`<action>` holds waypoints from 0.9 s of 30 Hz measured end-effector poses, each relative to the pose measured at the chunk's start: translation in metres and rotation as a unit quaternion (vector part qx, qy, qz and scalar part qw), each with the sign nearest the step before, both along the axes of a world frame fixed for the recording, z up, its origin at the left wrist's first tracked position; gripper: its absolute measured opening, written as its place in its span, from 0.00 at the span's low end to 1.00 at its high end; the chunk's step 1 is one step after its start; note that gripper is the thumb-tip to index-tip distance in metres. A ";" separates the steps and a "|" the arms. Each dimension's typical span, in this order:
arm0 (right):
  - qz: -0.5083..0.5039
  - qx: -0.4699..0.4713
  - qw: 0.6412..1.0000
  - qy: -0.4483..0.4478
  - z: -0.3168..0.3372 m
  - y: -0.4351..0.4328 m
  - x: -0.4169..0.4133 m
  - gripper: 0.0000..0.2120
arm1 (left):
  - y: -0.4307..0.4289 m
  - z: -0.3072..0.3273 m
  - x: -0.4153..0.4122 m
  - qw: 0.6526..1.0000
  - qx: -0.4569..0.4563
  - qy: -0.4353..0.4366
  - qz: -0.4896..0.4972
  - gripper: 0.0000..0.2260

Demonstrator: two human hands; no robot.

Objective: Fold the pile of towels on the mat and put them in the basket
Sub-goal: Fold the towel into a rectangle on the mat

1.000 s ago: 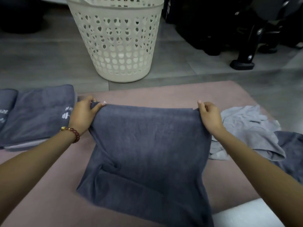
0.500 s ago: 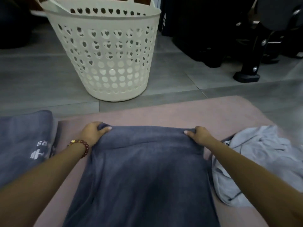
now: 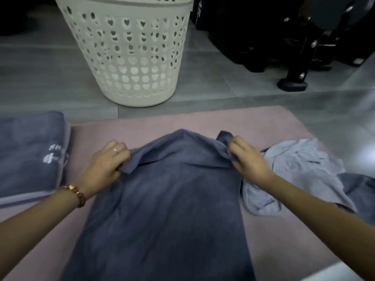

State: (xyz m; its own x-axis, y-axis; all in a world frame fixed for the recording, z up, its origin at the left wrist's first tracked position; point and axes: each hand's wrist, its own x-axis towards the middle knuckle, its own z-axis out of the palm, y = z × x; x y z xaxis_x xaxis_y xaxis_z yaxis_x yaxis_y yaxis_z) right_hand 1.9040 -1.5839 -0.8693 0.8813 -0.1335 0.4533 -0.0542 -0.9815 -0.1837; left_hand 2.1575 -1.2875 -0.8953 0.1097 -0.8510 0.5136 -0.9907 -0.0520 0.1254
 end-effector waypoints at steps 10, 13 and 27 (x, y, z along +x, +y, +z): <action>-0.065 -0.031 0.954 0.291 -0.028 0.056 -0.156 0.24 | 0.131 -0.016 -0.044 0.904 0.325 0.262 0.089 0.08; -0.119 0.067 0.962 0.235 -0.022 0.067 -0.137 0.13 | 0.115 -0.005 -0.043 0.948 0.182 0.230 0.124 0.14; -0.162 0.153 0.880 0.420 -0.009 0.056 -0.067 0.06 | 0.034 0.003 -0.050 0.927 0.303 0.179 0.130 0.10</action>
